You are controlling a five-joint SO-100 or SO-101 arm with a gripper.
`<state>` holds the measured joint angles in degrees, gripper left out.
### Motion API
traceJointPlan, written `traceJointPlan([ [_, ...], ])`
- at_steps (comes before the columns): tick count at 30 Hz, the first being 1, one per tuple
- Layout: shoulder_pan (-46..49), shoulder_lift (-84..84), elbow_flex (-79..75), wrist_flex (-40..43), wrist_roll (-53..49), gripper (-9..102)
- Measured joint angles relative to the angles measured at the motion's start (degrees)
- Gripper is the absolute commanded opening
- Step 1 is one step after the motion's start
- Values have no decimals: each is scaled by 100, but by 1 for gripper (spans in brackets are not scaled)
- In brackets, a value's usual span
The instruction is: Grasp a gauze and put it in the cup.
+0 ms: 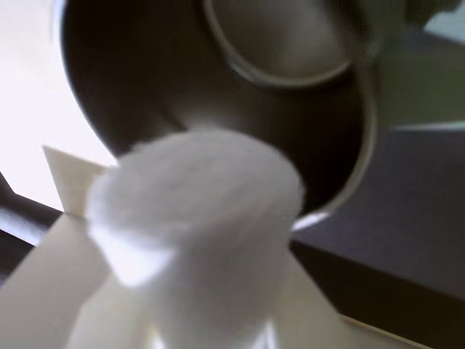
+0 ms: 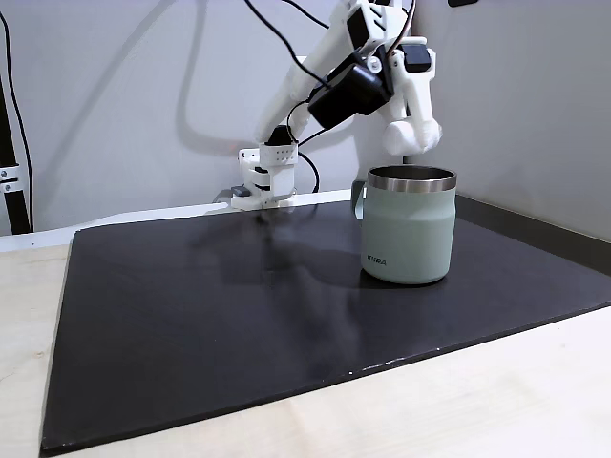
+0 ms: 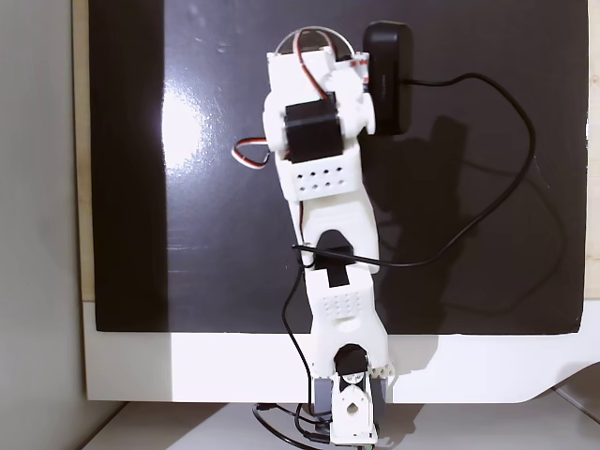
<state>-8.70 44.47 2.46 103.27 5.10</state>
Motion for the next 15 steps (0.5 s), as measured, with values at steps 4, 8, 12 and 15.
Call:
traceJointPlan([
  [4, 70, -18, 0, 0, 141, 35],
  [8, 44, -18, 0, 0, 141, 35],
  [12, 0, -18, 0, 0, 141, 35],
  [15, 0, -18, 0, 0, 141, 34],
])
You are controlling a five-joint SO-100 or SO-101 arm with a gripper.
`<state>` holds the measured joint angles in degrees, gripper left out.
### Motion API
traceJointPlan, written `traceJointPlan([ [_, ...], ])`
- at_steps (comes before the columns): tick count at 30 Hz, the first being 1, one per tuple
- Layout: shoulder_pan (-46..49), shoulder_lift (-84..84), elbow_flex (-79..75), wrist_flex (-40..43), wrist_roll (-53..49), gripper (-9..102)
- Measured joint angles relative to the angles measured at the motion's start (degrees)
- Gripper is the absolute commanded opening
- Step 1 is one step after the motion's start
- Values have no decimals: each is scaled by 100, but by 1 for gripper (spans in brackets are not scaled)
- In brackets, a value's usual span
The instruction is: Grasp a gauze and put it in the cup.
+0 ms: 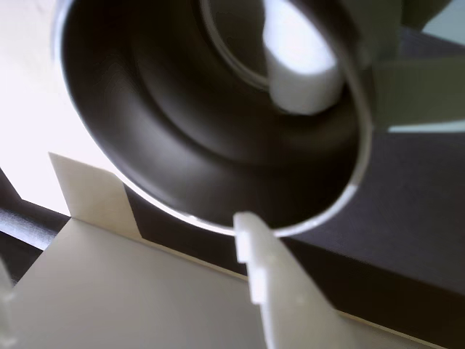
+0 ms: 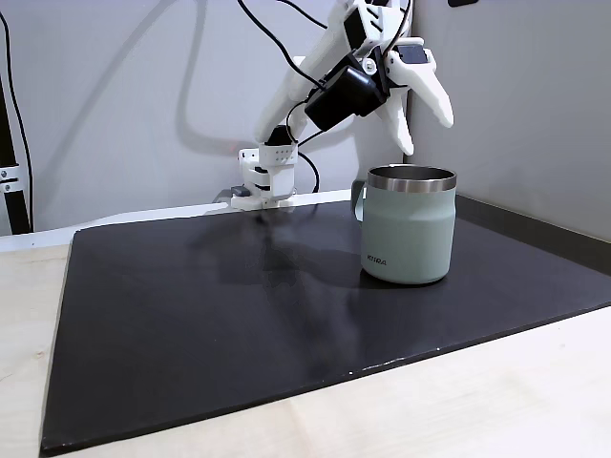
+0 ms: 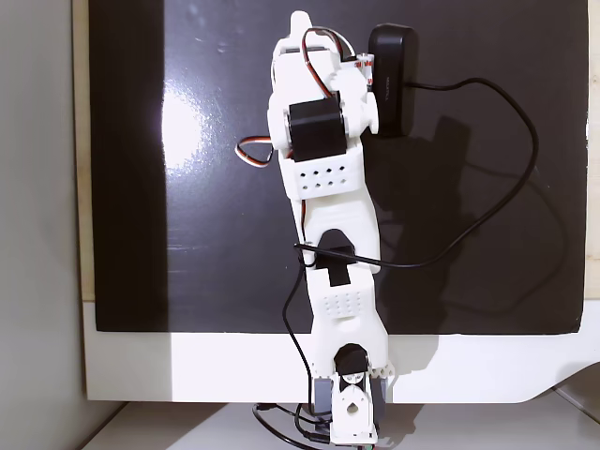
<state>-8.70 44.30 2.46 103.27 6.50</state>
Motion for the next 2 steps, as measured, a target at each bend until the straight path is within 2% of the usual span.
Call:
traceJointPlan([
  [2, 0, 0, 0, 0, 0, 34],
])
